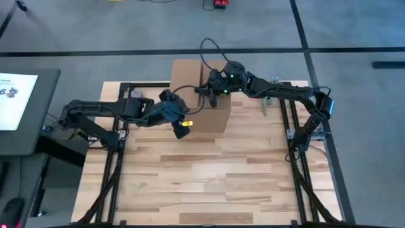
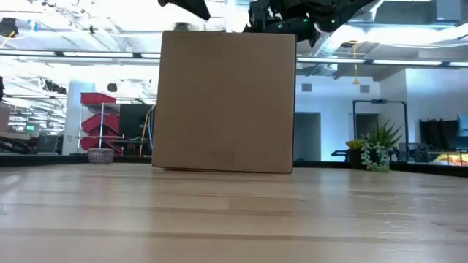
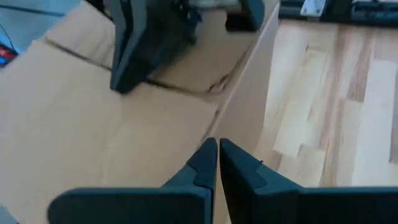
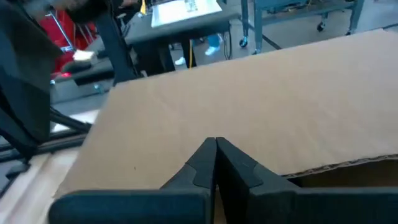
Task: Wrap mug
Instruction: Close the cardboard box
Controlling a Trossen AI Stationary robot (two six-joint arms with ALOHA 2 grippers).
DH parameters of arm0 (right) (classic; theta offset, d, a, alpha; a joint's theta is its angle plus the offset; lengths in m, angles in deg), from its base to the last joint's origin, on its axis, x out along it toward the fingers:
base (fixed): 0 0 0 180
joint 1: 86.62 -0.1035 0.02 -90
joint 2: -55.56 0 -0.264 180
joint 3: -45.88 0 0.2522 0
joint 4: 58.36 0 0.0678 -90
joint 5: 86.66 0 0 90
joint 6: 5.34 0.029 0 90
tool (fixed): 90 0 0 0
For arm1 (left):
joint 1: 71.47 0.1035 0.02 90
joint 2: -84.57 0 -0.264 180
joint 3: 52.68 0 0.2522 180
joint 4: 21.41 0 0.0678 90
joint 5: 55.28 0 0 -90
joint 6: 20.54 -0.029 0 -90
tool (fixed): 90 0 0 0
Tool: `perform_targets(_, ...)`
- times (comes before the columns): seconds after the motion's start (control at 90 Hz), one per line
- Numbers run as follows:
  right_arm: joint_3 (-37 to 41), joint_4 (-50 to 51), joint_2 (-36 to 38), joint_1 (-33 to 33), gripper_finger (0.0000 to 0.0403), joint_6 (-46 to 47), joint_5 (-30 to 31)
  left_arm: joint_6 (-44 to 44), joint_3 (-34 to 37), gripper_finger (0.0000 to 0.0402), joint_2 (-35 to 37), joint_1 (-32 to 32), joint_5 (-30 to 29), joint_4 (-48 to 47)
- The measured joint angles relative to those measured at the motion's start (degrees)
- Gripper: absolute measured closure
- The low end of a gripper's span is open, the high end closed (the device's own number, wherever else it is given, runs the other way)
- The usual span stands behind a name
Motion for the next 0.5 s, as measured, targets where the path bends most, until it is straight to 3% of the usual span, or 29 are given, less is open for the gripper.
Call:
perform_targets(0.289, 0.00, 0.54, 0.00, 0.00, 0.0403, -0.01, 0.00, 1.86, -10.53, 0.0402, 2.97, -1.13, -0.02, -0.14)
perform_targets(0.5, 0.11, -1.06, -0.04, 0.02, 0.0403, -1.33, 0.15, 5.22, -12.05, 0.0402, 9.88, -1.57, -0.05, -0.19)
